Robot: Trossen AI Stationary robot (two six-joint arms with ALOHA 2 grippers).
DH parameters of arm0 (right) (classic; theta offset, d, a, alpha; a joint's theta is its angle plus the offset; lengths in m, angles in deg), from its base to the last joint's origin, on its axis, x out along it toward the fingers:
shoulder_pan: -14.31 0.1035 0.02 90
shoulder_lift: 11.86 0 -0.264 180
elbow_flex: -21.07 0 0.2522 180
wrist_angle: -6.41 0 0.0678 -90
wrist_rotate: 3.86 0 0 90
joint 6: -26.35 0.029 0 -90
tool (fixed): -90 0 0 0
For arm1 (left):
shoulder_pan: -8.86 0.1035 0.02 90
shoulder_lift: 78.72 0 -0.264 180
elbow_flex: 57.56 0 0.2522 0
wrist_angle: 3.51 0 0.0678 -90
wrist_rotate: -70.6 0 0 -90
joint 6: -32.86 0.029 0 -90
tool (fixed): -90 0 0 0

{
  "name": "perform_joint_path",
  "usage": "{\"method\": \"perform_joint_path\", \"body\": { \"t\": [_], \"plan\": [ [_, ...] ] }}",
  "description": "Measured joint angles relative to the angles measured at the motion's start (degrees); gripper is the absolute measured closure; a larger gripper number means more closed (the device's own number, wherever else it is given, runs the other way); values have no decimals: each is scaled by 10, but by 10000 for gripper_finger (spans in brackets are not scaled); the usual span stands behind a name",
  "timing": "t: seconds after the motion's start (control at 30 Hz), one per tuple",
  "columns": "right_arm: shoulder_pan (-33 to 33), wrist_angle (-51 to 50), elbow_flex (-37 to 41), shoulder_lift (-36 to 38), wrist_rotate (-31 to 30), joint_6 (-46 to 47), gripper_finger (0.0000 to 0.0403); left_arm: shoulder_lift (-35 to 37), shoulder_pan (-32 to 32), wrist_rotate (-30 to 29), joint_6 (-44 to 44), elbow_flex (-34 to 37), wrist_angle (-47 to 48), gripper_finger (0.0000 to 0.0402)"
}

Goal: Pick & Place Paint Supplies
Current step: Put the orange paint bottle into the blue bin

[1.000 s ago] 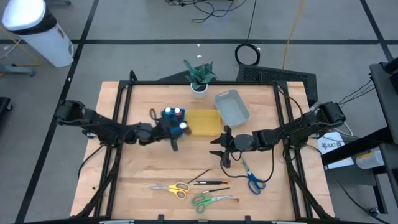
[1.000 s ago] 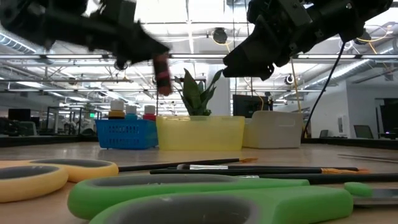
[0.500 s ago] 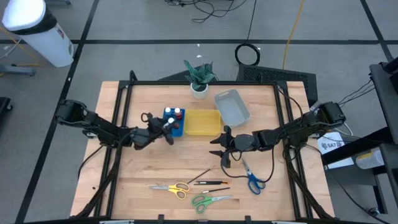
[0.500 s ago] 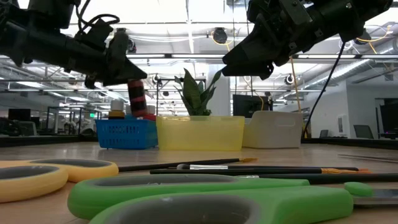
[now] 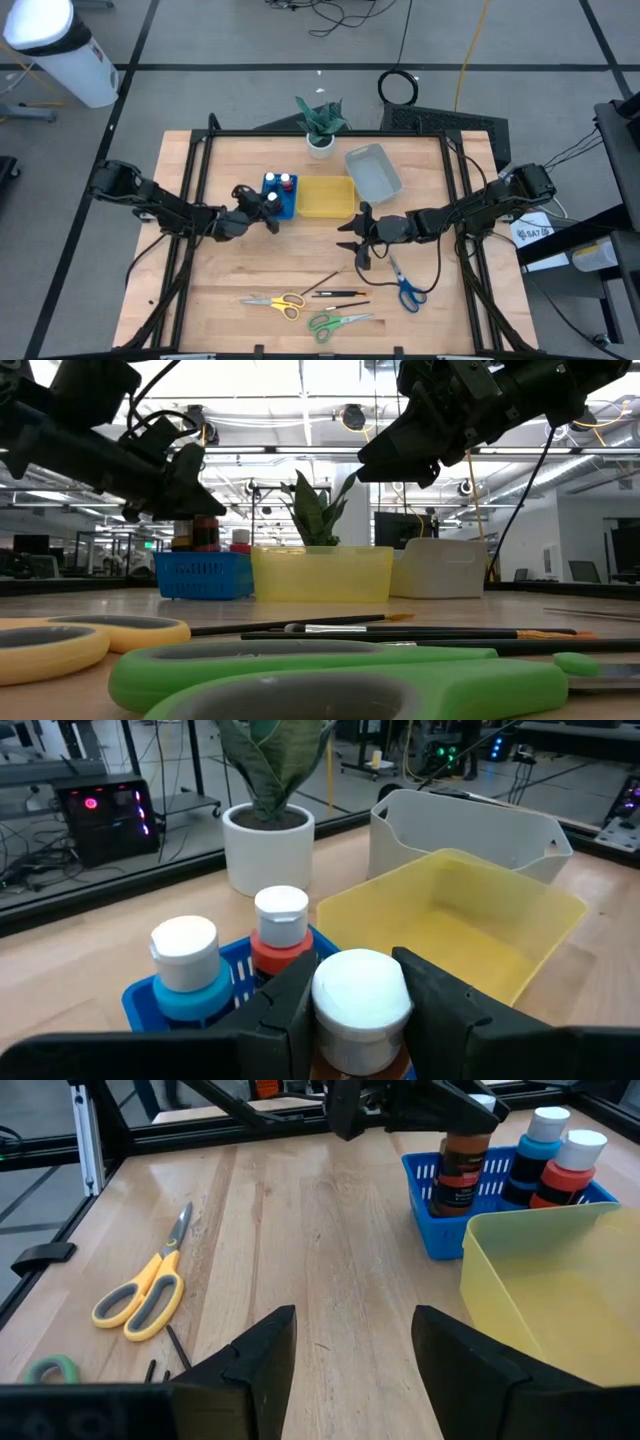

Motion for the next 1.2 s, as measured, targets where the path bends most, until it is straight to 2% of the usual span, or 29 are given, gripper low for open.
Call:
{"method": "perform_joint_path", "body": {
  "t": [0.27,0.47,0.8,1.13,1.2],
  "plan": [
    [0,0,0,0,0,0,218,-10,0,5,-11,-1,-9,280],
    [0,1,0,0,0,0,218,-65,0,2,11,-8,-69,280],
    [0,0,0,0,0,0,220,-124,5,21,0,-40,-60,280],
    [0,0,0,0,0,0,220,-123,5,29,-11,-40,-60,280],
    [0,0,0,0,0,0,222,-123,5,35,-11,-40,-61,265]
  ]
}}
